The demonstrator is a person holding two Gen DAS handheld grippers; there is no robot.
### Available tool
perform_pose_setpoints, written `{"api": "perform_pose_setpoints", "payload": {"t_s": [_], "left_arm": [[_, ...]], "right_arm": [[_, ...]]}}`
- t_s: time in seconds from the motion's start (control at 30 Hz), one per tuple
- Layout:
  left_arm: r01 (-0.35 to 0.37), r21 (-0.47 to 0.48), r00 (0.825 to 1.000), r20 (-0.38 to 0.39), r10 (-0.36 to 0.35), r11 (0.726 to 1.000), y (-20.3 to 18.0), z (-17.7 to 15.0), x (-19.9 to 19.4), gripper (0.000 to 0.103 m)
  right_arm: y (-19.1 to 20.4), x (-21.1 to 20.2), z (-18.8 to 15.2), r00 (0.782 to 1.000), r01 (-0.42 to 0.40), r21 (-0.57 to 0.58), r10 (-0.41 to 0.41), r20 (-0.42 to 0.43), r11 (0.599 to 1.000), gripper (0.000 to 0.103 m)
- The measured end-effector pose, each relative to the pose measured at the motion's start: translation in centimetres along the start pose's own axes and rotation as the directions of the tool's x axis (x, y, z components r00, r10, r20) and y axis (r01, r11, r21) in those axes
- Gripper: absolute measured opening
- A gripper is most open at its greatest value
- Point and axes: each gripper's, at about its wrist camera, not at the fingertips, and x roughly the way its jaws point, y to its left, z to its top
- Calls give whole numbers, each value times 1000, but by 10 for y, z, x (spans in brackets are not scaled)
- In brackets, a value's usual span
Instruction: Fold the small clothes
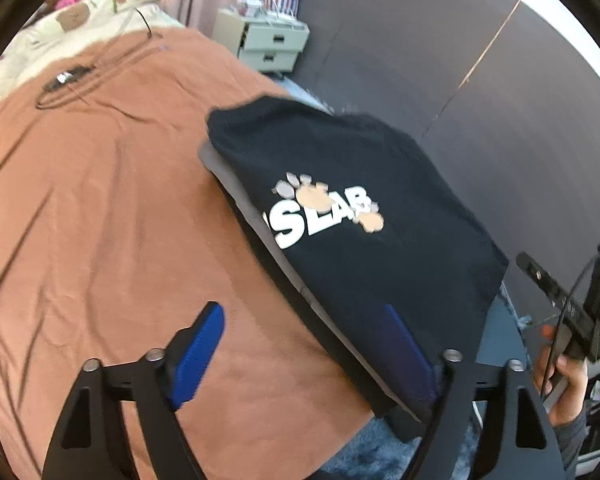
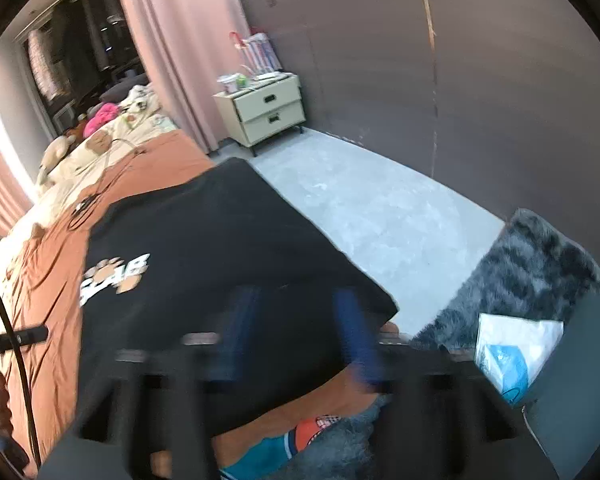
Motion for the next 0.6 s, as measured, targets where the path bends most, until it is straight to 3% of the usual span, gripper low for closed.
{"api": "perform_pose_setpoints", "payload": {"t_s": [0.07,0.17,0.27,0.4,0.6], "left_arm": [[-1,-7,999,32,1,1000,-2,-2,-16,96],[-6,9,997,76,5,1000,-6,-7,-39,101],[-14,41,994,107,10,999,-12,-16,-62,102],[-7,66,989,146,-3,998,-14,-29,-97,102],[-20,79,975,222,2,997,-8,-48,-150,102]], "right_arm": [[9,-20,-5,999,8,-38,-6,37,999,79],[18,-44,-13,998,10,-60,-6,61,998,82],[22,-75,-20,994,23,-50,-17,105,998,87],[32,-103,-27,991,29,-60,-21,133,998,103],[45,-132,-41,986,43,-61,-33,163,997,103]]}}
